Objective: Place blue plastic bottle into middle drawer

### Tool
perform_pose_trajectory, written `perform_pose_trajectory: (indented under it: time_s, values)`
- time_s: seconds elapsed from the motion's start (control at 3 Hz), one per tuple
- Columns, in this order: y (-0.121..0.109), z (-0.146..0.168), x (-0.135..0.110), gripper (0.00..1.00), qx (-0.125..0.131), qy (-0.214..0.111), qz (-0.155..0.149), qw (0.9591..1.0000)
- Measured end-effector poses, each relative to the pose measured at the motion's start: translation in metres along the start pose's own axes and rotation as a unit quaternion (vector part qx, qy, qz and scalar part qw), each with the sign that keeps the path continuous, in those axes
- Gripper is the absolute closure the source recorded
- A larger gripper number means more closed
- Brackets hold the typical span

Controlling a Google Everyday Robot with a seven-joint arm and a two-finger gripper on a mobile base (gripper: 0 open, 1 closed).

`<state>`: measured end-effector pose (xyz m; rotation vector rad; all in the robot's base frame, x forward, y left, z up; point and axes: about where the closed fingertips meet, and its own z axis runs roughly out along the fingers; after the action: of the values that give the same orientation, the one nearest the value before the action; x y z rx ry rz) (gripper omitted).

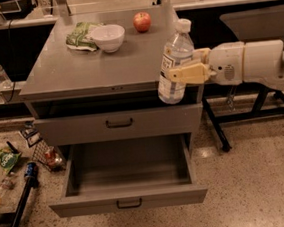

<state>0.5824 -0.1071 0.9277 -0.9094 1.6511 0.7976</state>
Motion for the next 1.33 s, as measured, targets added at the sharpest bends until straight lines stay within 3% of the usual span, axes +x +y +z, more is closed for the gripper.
perform_pose_trajectory:
  time_s: [0.33,0.67,1.0,1.33]
  values:
    - [0.022,0.002,0.048,1.00,0.008,0.024,0.008,0.9996]
    - [0.015,0.019,0.097,1.00,0.041,0.050,0.006,0.9978]
    - [0.015,0.019,0.097,1.00,0.041,0.050,0.006,0.9979]
    - [0.026,0.037,0.131,1.00,0.021,0.035,0.026,0.9988]
